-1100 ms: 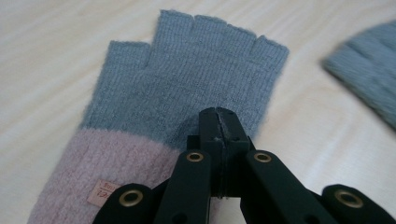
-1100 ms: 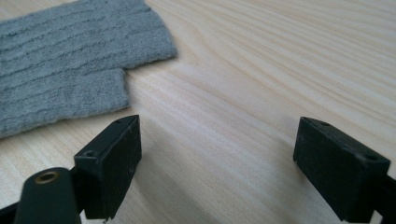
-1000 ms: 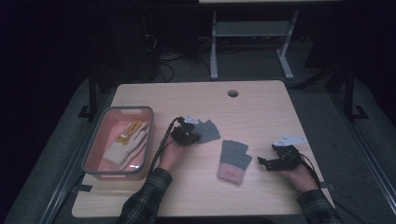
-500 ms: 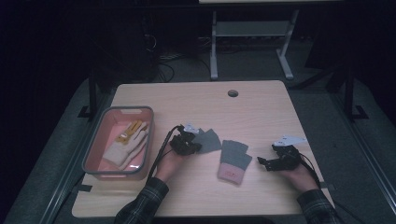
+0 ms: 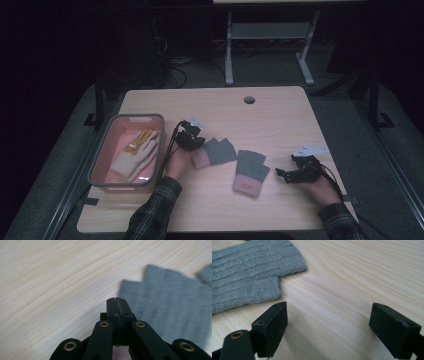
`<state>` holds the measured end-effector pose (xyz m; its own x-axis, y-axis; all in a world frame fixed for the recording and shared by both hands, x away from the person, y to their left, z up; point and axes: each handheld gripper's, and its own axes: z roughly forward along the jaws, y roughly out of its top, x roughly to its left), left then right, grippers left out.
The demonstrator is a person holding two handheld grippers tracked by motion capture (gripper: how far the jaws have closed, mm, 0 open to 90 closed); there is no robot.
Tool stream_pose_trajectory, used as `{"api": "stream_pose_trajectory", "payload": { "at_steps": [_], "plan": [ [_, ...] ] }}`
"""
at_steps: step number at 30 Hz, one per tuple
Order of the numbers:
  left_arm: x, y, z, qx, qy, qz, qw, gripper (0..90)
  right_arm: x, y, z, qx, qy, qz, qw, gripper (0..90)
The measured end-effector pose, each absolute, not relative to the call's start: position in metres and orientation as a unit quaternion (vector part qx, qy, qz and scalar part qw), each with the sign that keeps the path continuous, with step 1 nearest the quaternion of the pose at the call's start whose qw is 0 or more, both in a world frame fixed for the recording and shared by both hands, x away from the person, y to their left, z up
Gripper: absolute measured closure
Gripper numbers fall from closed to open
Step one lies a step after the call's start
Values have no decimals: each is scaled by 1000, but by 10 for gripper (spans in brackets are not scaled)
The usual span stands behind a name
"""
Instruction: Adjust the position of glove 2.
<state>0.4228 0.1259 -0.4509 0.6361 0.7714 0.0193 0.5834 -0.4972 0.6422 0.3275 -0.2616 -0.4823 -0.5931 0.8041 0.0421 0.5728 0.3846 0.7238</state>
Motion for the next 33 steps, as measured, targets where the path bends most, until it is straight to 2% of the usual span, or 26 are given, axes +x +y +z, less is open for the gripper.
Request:
{"api": "stream_pose_trajectory", "payload": {
  "at_steps": [9, 23, 26, 33],
  "plan": [
    [399, 126, -455, 866, 377, 154, 290, 895, 327, -261, -482, 420, 817, 360, 160, 147],
    [358, 133, -458, 879, 345, 73, 322, 895, 328, -262, -482, 419, 818, 361, 162, 146],
    [355, 133, -457, 879, 341, 71, 325, 886, 328, -262, -482, 419, 818, 361, 162, 146],
    [363, 137, -453, 858, 366, 73, 354, 692, 328, -262, -482, 418, 818, 361, 161, 146]
  ]
}}
